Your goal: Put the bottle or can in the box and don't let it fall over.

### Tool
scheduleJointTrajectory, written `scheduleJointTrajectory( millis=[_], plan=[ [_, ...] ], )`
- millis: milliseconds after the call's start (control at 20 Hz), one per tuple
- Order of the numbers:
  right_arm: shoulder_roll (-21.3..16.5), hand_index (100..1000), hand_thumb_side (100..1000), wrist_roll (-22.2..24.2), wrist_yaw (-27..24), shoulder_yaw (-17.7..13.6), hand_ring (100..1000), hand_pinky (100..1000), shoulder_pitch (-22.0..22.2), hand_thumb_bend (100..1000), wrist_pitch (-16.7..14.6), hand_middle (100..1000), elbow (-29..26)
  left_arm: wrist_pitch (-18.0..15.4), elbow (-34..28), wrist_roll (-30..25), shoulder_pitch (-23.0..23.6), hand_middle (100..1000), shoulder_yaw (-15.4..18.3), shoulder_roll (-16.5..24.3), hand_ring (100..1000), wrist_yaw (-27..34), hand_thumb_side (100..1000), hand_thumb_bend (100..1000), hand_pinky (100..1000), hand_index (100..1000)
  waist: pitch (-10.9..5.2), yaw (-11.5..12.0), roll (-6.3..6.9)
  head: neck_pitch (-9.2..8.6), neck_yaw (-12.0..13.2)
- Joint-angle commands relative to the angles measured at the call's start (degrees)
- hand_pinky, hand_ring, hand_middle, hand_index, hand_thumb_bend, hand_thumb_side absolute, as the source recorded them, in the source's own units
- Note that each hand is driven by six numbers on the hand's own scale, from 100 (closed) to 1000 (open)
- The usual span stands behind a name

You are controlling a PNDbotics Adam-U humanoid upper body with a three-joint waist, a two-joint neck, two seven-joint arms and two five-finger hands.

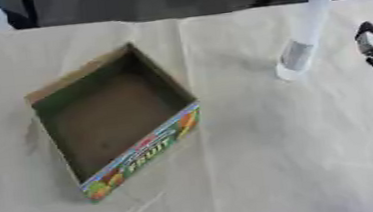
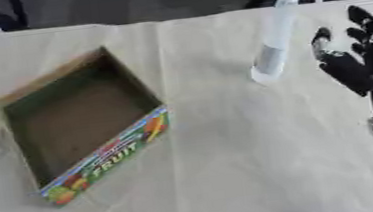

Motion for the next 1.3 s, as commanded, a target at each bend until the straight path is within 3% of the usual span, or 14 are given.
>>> scheduleJointTrajectory(
  millis=[50,450,1300],
  plan=[
    [-2.76,1000,456,0.11,-1.85,0.16,1000,1000,-0.96,100,0.87,1000,-1.40,0.05,-1.03,0.03,-0.56,760,0.47,1.83,687,-0.13,312,605,1000,797,-1.10,0.13,0.08,-0.84,0.19],
    [-4.55,1000,453,0.14,-6.22,1.28,1000,1000,-3.33,100,2.75,1000,-1.04,0.11,-1.04,-0.07,-0.70,760,0.37,1.71,687,-0.12,315,602,1000,797,-0.97,0.41,0.06,-1.29,-0.22],
    [-5.43,1000,472,-0.06,-11.72,2.69,1000,1000,-7.80,100,1.49,1000,2.86,0.32,-1.14,-0.15,-1.30,759,0.30,1.20,686,-0.17,318,595,1000,796,-0.11,1.30,0.01,-1.43,-0.60]
  ],
)
